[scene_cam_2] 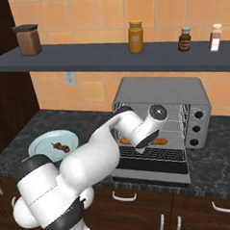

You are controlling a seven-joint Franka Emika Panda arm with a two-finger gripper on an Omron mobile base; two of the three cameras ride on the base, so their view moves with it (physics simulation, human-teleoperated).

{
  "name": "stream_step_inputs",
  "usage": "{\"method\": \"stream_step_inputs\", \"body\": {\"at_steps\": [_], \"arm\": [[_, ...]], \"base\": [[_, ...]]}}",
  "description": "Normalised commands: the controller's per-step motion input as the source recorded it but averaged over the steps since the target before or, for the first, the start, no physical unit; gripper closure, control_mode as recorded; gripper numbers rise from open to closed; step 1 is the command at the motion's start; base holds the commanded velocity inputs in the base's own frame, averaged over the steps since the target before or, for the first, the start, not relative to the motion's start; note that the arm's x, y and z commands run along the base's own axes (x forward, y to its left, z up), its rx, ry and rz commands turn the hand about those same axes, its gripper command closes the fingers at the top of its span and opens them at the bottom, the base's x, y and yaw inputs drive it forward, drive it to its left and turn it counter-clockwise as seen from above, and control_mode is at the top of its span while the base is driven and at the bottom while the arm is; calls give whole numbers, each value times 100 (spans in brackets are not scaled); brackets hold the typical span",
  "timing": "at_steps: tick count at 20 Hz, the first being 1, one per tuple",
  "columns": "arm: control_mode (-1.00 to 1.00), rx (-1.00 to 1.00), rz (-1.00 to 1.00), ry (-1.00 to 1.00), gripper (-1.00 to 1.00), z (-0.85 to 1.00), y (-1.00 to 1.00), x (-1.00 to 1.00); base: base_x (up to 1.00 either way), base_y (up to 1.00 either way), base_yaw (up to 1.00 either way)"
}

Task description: Pick up the kebab skewer and baguette bread, and place them inside the toaster oven. Close the toaster oven door and start by setting the timer.

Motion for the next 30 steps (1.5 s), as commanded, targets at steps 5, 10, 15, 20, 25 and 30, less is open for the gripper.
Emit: {"method": "stream_step_inputs", "body": {"at_steps": [5,10,15,20,25,30], "arm": [[-100,5,-15,16,-100,39,68,-74],[-100,6,-26,14,-100,7,100,-61],[-100,1,-15,5,-100,11,100,-12],[-100,0,-14,10,-100,0,100,5],[-100,0,-12,8,-100,0,100,19],[-100,0,-8,14,-100,0,100,46]], "base": [[0,0,0],[0,0,0],[0,0,0],[0,0,0],[0,0,0],[0,0,0]]}}
